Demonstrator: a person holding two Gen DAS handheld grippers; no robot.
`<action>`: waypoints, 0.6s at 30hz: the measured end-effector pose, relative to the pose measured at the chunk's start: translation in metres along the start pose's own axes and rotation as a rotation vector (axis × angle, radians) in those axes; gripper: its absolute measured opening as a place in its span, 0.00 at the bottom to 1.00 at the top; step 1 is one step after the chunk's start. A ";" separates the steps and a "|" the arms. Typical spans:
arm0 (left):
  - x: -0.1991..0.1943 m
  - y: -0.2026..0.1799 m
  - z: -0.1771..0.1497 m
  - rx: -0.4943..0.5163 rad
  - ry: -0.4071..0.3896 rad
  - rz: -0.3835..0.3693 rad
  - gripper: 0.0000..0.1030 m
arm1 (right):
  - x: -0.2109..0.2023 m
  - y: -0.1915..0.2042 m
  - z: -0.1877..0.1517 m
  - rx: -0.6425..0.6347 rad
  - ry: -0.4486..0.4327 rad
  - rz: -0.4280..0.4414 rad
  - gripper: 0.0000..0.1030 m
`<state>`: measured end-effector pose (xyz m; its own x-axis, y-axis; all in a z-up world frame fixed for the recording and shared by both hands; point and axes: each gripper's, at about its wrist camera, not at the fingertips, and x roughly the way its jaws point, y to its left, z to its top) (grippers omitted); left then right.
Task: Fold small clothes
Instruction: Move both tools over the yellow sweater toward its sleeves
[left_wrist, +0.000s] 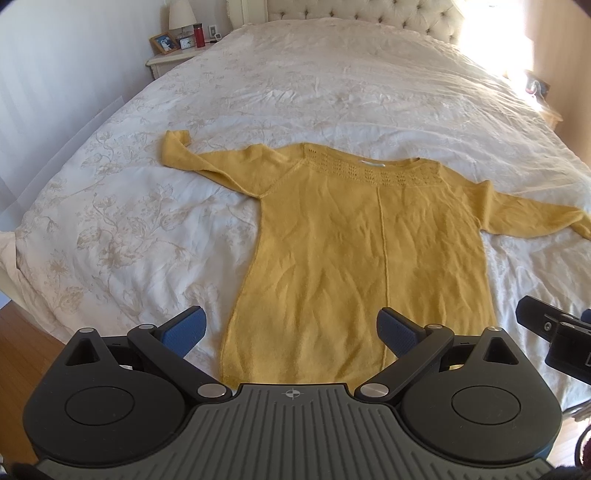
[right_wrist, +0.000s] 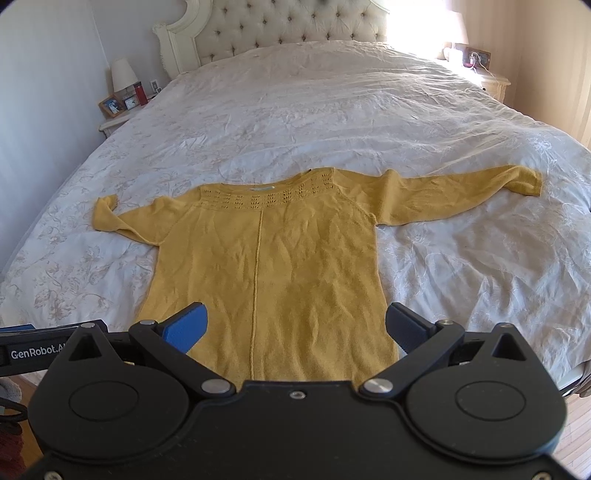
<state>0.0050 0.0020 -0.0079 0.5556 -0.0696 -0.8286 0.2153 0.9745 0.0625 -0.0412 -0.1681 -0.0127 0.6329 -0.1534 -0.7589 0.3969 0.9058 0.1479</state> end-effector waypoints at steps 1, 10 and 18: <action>0.001 0.000 0.001 0.000 0.005 -0.001 0.97 | 0.001 0.000 0.000 0.002 0.003 0.000 0.99; 0.021 -0.002 0.001 0.010 0.091 -0.037 0.97 | 0.012 -0.001 -0.001 0.008 0.046 -0.009 0.99; 0.036 -0.005 -0.001 0.018 0.155 -0.051 0.97 | 0.028 -0.005 -0.003 0.016 0.104 -0.016 0.99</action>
<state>0.0233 -0.0056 -0.0389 0.4131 -0.0834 -0.9069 0.2554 0.9664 0.0275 -0.0274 -0.1753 -0.0364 0.5543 -0.1257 -0.8228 0.4178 0.8970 0.1445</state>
